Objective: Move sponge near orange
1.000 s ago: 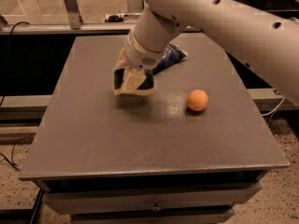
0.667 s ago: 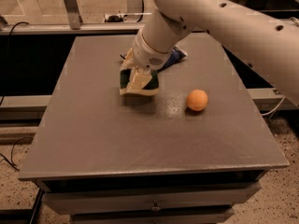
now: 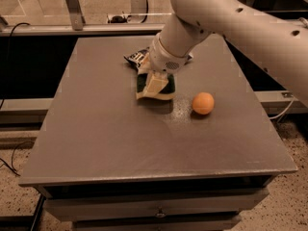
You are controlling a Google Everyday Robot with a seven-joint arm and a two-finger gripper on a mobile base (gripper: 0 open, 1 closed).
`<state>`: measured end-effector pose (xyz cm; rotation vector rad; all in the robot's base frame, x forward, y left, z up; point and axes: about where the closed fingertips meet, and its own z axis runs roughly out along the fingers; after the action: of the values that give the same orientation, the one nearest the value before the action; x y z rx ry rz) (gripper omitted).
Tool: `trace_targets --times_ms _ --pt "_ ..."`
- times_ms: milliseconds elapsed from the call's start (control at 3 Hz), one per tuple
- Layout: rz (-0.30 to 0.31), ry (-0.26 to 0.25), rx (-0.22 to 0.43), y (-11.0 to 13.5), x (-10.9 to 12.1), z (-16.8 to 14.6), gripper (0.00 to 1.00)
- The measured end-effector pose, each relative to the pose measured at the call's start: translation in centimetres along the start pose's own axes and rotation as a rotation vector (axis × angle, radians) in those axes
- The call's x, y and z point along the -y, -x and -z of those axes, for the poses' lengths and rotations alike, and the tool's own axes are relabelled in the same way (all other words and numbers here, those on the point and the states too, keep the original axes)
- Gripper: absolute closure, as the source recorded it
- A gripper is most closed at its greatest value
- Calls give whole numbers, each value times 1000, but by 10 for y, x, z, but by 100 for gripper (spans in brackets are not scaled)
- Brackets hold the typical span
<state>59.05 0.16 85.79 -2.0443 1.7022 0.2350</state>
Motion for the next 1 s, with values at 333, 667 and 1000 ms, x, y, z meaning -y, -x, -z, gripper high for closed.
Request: trace_targets --times_ms 333,667,1000 --pt "-25 0 -27 -20 -2 3 100" --pt "-50 2 -49 -36 -4 7 85" --pt "-73 -2 -65 -48 -7 13 61"
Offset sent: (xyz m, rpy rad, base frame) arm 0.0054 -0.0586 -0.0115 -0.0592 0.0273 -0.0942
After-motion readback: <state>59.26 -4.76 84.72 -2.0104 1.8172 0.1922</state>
